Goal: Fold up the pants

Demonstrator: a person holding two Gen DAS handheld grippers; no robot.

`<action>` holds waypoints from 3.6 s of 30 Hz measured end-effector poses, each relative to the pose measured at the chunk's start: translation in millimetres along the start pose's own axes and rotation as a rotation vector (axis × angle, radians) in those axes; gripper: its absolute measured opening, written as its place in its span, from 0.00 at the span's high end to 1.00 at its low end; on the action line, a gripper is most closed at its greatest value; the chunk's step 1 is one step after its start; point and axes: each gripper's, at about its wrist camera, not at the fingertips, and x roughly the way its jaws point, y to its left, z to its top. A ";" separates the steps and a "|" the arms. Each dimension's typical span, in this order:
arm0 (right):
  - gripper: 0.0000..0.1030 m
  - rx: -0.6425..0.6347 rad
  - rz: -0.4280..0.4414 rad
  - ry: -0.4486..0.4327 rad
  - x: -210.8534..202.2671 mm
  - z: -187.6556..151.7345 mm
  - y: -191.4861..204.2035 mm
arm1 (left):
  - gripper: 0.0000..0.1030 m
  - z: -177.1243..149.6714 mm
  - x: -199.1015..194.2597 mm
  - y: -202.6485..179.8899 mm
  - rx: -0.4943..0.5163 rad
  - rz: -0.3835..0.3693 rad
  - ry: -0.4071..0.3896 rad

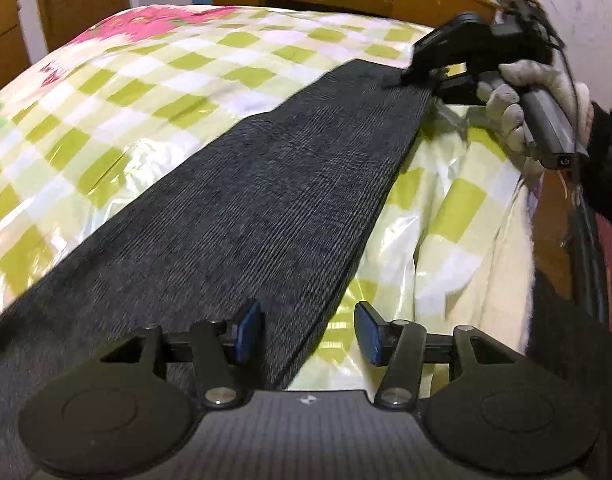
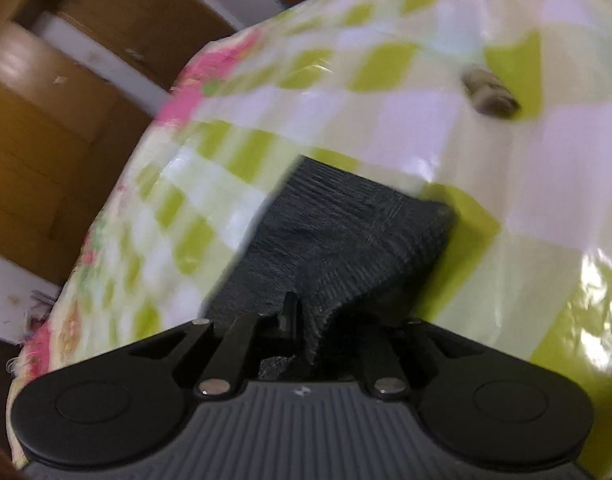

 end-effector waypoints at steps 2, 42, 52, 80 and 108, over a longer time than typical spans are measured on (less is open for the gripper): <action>0.94 0.018 0.057 -0.065 -15.0 -1.8 2.9 | 0.39 -9.0 -6.1 3.9 -0.010 0.017 0.001; 0.88 -1.325 0.380 0.277 54.4 -445.2 425.8 | 0.36 -291.1 -206.5 185.9 -0.633 0.505 -0.252; 0.95 -1.266 0.467 0.314 38.5 -458.8 462.1 | 0.36 -297.8 -207.8 182.9 -0.634 0.504 -0.272; 0.92 -1.364 0.674 0.416 48.0 -546.4 476.4 | 0.36 -312.3 -219.7 167.7 -0.700 0.511 -0.269; 0.57 -0.880 0.219 0.370 47.2 -283.1 300.2 | 0.36 -202.3 -157.8 168.6 -0.441 0.550 -0.117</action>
